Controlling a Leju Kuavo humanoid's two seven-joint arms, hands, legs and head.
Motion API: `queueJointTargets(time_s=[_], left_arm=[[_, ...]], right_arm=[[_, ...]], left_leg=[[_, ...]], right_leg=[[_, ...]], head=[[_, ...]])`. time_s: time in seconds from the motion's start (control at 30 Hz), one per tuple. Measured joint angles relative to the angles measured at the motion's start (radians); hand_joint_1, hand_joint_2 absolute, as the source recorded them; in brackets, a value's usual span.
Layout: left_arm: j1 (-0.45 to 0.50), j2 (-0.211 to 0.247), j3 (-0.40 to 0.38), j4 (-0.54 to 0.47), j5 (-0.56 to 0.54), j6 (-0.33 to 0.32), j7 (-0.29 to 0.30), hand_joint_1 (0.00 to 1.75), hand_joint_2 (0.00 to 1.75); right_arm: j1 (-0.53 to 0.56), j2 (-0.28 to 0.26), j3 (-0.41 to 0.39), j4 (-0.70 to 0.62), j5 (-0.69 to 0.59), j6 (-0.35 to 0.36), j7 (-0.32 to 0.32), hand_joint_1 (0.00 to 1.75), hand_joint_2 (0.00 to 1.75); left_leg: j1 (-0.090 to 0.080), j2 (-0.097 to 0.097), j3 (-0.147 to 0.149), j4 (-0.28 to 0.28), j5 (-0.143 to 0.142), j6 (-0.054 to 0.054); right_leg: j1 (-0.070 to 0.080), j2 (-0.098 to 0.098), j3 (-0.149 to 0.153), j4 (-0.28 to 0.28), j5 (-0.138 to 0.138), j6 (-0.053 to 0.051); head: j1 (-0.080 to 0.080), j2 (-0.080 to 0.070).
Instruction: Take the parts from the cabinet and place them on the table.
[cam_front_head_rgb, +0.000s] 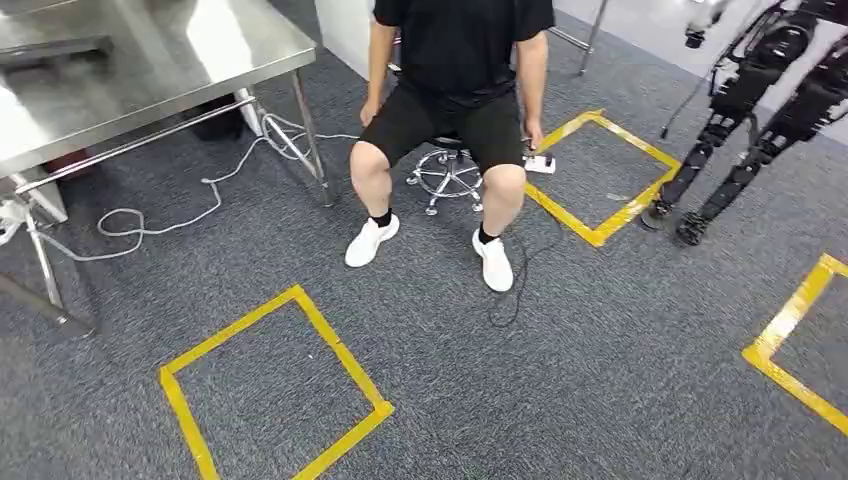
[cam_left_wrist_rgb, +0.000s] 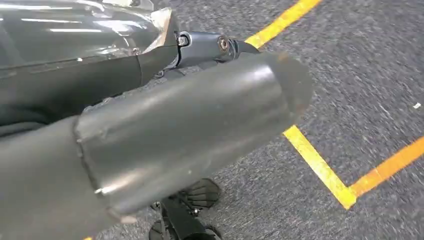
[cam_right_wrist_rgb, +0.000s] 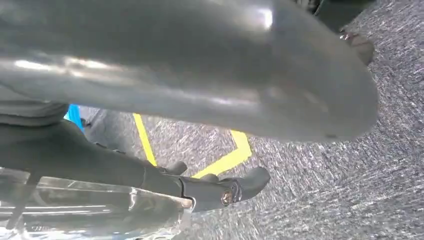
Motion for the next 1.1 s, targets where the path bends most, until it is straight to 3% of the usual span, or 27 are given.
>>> queueJointTargets(time_s=[0.07, 0.1, 0.13, 0.17, 0.2, 0.23, 0.27, 0.3, 0.33, 0.4, 0.43, 0.47, 0.5, 0.53, 0.6, 0.63, 0.67, 0.7, 0.77, 0.8, 0.83, 0.9, 0.93, 0.97, 1.0, 1.03, 1.1], left_arm=[[-0.004, 0.0, 0.0, 0.0, 0.0, 0.0, 0.0, 0.0, 0.0], [-0.006, 0.001, 0.0, 0.0, 0.0, 0.0, 0.0, 0.0, 0.0], [-0.006, 0.002, 0.0, 0.0, 0.0, 0.001, 0.0, 0.0, 0.0], [-0.005, 0.0, 0.0, 0.0, -0.002, 0.0, -0.001, 0.0, 0.0], [-0.003, 0.001, 0.0, 0.0, -0.001, 0.001, -0.001, 0.0, 0.0], [0.0, 0.002, 0.0, 0.0, -0.001, 0.001, -0.001, 0.0, 0.0], [0.002, 0.002, 0.0, 0.0, -0.001, 0.001, -0.001, 0.0, 0.0], [0.003, 0.002, 0.0, 0.0, -0.001, 0.001, -0.001, 0.0, 0.0], [0.003, 0.002, 0.0, 0.0, -0.001, 0.001, -0.001, 0.0, 0.0], [0.003, 0.003, 0.0, 0.0, -0.001, 0.001, -0.001, 0.0, 0.0], [0.003, 0.003, 0.0, 0.0, -0.001, 0.001, -0.001, 0.0, 0.0], [0.003, 0.003, 0.0, 0.001, -0.002, 0.001, -0.001, 0.0, 0.0], [0.004, 0.003, 0.0, 0.001, -0.001, 0.001, -0.002, 0.0, 0.0], [0.005, 0.003, 0.0, 0.001, -0.002, 0.001, -0.002, 0.0, 0.0], [0.004, 0.002, 0.0, 0.001, -0.002, 0.001, -0.002, 0.0, 0.0], [0.002, 0.002, 0.0, 0.001, -0.002, 0.001, -0.003, 0.0, 0.0], [0.002, 0.002, 0.0, 0.001, -0.002, 0.001, -0.004, 0.0, 0.0], [0.003, 0.002, 0.0, 0.001, -0.002, 0.001, -0.004, 0.0, 0.0], [0.008, 0.003, 0.0, 0.001, -0.001, 0.0, -0.003, 0.0, 0.0], [0.008, 0.003, 0.0, 0.001, -0.002, 0.0, -0.003, 0.0, 0.0], [0.007, 0.003, 0.0, 0.001, -0.001, 0.0, -0.003, 0.0, 0.0], [0.008, 0.002, 0.0, 0.001, -0.002, 0.0, -0.004, 0.0, 0.0], [0.008, 0.002, 0.0, 0.001, -0.002, 0.0, -0.004, 0.0, 0.0], [0.007, 0.001, 0.0, 0.001, -0.002, 0.0, -0.004, 0.0, 0.0], [0.007, -0.001, 0.0, 0.001, -0.002, 0.0, -0.005, 0.0, 0.0], [0.008, -0.002, 0.0, 0.001, -0.002, 0.001, -0.006, 0.0, 0.0], [0.006, -0.002, 0.0, 0.001, -0.001, 0.003, -0.009, 0.0, 0.0]], right_arm=[[0.005, 0.0, 0.0, 0.0, 0.0, 0.0, 0.006, 0.0, 0.0], [0.006, 0.003, 0.0, 0.001, 0.001, 0.0, 0.008, 0.0, 0.0], [0.007, 0.003, 0.0, 0.001, 0.002, -0.001, 0.01, 0.0, 0.0], [0.005, 0.003, 0.0, 0.001, 0.002, -0.003, 0.011, 0.0, 0.0], [0.002, 0.003, 0.0, 0.001, 0.003, -0.002, 0.011, 0.0, 0.0], [0.002, 0.004, 0.0, 0.001, 0.003, -0.002, 0.011, 0.0, 0.0], [0.003, 0.007, 0.0, 0.001, 0.003, -0.002, 0.011, 0.0, 0.0], [0.004, 0.007, 0.0, 0.001, 0.004, -0.002, 0.012, 0.0, 0.0], [0.007, 0.008, 0.0, 0.001, 0.005, -0.002, 0.013, 0.0, 0.0], [0.007, 0.009, 0.0, 0.001, 0.008, -0.002, 0.013, 0.0, 0.0], [0.006, 0.009, 0.0, 0.001, 0.009, -0.002, 0.013, 0.0, 0.0], [0.002, 0.008, 0.0, 0.001, 0.01, -0.002, 0.013, 0.0, 0.0], [-0.003, 0.008, 0.0, 0.001, 0.011, -0.001, 0.013, 0.0, 0.0], [-0.002, 0.008, 0.0, 0.001, 0.012, -0.001, 0.013, 0.0, 0.0], [0.005, 0.008, 0.0, 0.002, 0.012, -0.001, 0.014, 0.0, 0.0], [0.004, 0.007, 0.0, 0.003, 0.012, -0.001, 0.014, 0.0, 0.0], [0.002, 0.005, 0.0, 0.003, 0.013, -0.001, 0.014, 0.0, 0.0], [0.001, 0.005, 0.0, 0.003, 0.014, -0.001, 0.016, 0.0, 0.0], [0.0, 0.006, 0.0, 0.003, 0.018, 0.0, 0.016, 0.0, 0.0], [0.001, 0.006, 0.0, 0.003, 0.018, 0.0, 0.017, 0.0, 0.0], [0.003, 0.005, 0.0, 0.003, 0.018, 0.0, 0.018, 0.0, 0.0], [0.006, 0.003, 0.0, 0.003, 0.019, 0.0, 0.018, 0.0, 0.0], [0.006, 0.003, 0.0, 0.003, 0.019, 0.0, 0.018, 0.0, 0.0], [0.005, 0.0, 0.0, 0.003, 0.019, 0.0, 0.018, 0.0, 0.0], [0.002, -0.003, 0.0, 0.002, 0.02, 0.0, 0.018, 0.0, 0.0], [0.0, -0.002, 0.0, 0.002, 0.021, 0.0, 0.018, 0.0, 0.0], [0.001, -0.004, 0.0, 0.002, 0.022, 0.0, 0.018, 0.0, 0.0]], left_leg=[[0.003, 0.014, 0.001, -0.001, 0.004, -0.006], [0.0, 0.02, 0.002, 0.002, 0.0, -0.011], [0.007, -0.023, -0.005, 0.017, -0.019, -0.024], [0.014, -0.069, -0.025, 0.065, -0.06, -0.031], [0.022, -0.091, -0.052, 0.131, -0.1, -0.038], [0.029, -0.102, -0.091, 0.223, -0.144, -0.045], [0.034, -0.105, -0.119, 0.288, -0.166, -0.051], [0.04, -0.105, -0.13, 0.316, -0.166, -0.055], [0.047, -0.105, -0.118, 0.292, -0.137, -0.061], [0.062, -0.118, -0.036, 0.128, -0.04, -0.069], [0.07, -0.15, 0.004, 0.048, -0.005, -0.074], [0.076, -0.225, 0.019, 0.007, -0.017, -0.082], [0.074, -0.225, 0.016, -0.002, -0.018, -0.076], [0.068, -0.21, 0.01, 0.004, -0.016, -0.069], [0.056, -0.181, 0.006, 0.004, -0.005, -0.044], [0.061, -0.162, 0.003, -0.008, 0.007, -0.026], [0.053, -0.148, -0.001, -0.009, 0.01, -0.018], [0.05, -0.131, -0.006, -0.009, 0.012, -0.008], [0.037, -0.092, -0.016, -0.009, 0.017, 0.0], [0.029, -0.075, -0.021, -0.009, 0.021, 0.004], [0.024, -0.061, -0.026, -0.009, 0.022, 0.007], [0.015, -0.039, -0.029, -0.009, 0.025, 0.009], [0.013, -0.035, -0.029, -0.009, 0.026, 0.009], [0.011, -0.024, -0.026, -0.008, 0.026, 0.01], [0.01, -0.014, -0.021, -0.007, 0.027, 0.009], [0.004, -0.003, -0.021, -0.006, 0.024, 0.003], [0.011, 0.016, -0.016, -0.007, 0.028, -0.007]], right_leg=[[0.004, 0.015, -0.015, -0.001, 0.004, -0.006], [-0.014, 0.026, -0.012, -0.009, 0.01, -0.016], [-0.02, 0.034, -0.002, -0.013, 0.015, -0.022], [-0.023, 0.04, -0.007, -0.013, 0.021, -0.03], [-0.024, 0.049, -0.011, -0.013, 0.024, -0.032], [-0.024, 0.06, -0.016, -0.012, 0.027, -0.032], [-0.025, 0.072, -0.02, -0.012, 0.029, -0.028], [-0.027, 0.084, -0.021, -0.012, 0.032, -0.024], [-0.031, 0.097, -0.021, -0.011, 0.034, -0.021], [-0.038, 0.124, -0.019, -0.01, 0.038, -0.012], [-0.04, 0.135, -0.02, -0.01, 0.041, -0.007], [-0.033, 0.146, -0.027, -0.007, 0.045, 0.001], [-0.031, 0.158, -0.038, -0.005, 0.05, 0.011], [-0.033, 0.168, -0.05, -0.009, 0.058, 0.025], [-0.033, 0.2, -0.072, -0.023, 0.075, 0.05], [-0.035, 0.174, -0.073, -0.007, 0.069, 0.048], [-0.028, 0.116, -0.097, 0.032, 0.041, 0.037], [-0.027, 0.085, -0.131, 0.1, 0.002, 0.027], [-0.026, 0.064, -0.205, 0.271, -0.072, 0.019], [-0.025, 0.062, -0.219, 0.322, -0.087, 0.022], [-0.023, 0.062, -0.203, 0.311, -0.083, 0.026], [-0.015, 0.055, -0.113, 0.192, -0.05, 0.03], [-0.014, 0.05, -0.088, 0.155, -0.042, 0.029], [-0.007, 0.026, -0.018, 0.052, -0.022, 0.023], [0.008, -0.034, 0.031, -0.026, -0.023, 0.0], [0.013, -0.037, 0.03, -0.028, -0.01, -0.003], [0.016, -0.014, 0.023, -0.029, -0.004, -0.016]], head=[[0.001, 0.0], [0.002, 0.0], [0.002, 0.0], [-0.005, 0.0], [-0.003, 0.0], [-0.003, 0.0], [-0.005, 0.0], [-0.004, 0.0], [-0.004, 0.0], [-0.004, 0.0], [-0.005, 0.0], [-0.005, 0.0], [-0.003, 0.0], [-0.003, 0.0], [-0.004, 0.0], [-0.001, 0.0], [0.001, 0.0], [0.007, 0.0], [0.01, 0.0], [0.011, 0.0], [0.01, 0.0], [0.012, 0.0], [0.011, 0.0], [0.011, 0.0], [0.01, 0.0], [0.007, 0.0], [0.008, 0.0]])
